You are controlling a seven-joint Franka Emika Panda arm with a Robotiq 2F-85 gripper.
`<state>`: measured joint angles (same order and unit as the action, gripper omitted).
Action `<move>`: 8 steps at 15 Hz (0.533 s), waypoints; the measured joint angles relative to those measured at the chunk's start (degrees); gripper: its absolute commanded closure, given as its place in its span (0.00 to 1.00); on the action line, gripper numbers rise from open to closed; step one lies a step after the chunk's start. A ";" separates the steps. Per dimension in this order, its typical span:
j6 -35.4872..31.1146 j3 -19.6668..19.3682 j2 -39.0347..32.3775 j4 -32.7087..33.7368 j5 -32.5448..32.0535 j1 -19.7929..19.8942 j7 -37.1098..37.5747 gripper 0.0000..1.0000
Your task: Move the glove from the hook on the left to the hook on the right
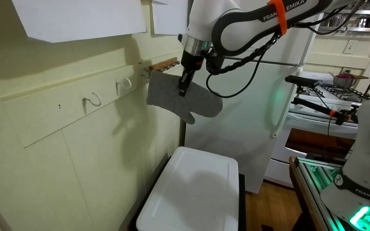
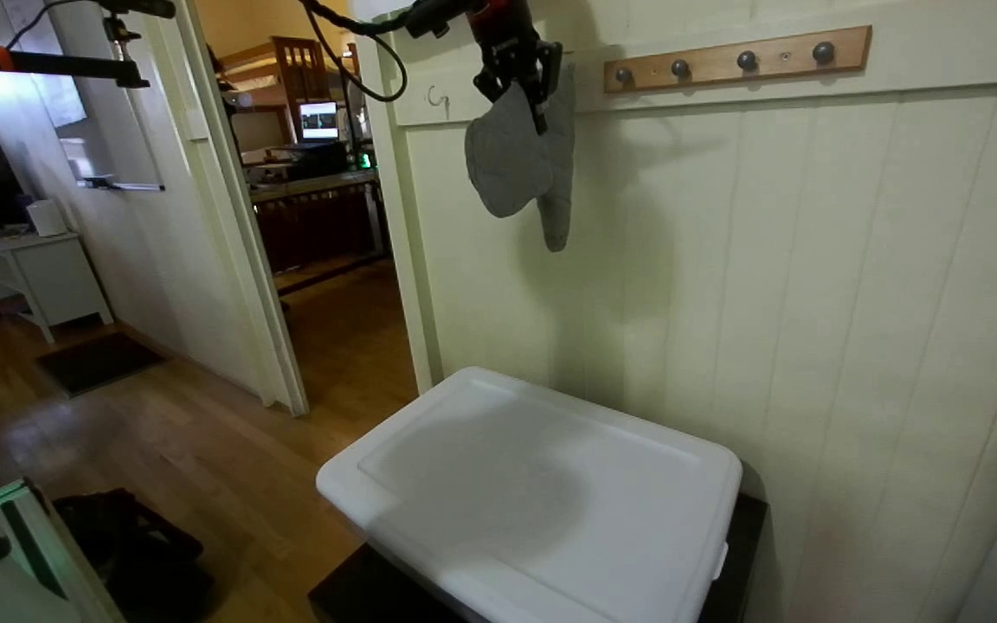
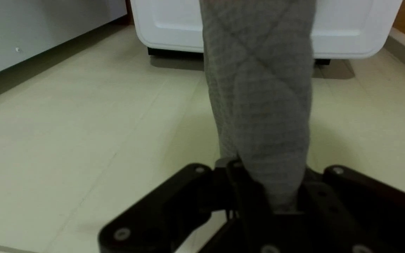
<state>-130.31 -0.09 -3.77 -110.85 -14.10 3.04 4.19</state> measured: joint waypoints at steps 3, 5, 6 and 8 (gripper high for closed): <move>1.22 0.00 -0.98 0.82 0.00 -0.31 -2.30 0.97; 2.05 0.00 -1.44 1.20 0.00 -0.45 -3.66 0.97; 2.30 0.00 -1.62 1.35 0.00 -0.51 -4.28 0.97; 2.31 0.00 -1.74 1.41 -0.01 -0.62 -4.74 0.97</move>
<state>-128.00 -0.08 -5.51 -109.44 -14.10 2.42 -0.55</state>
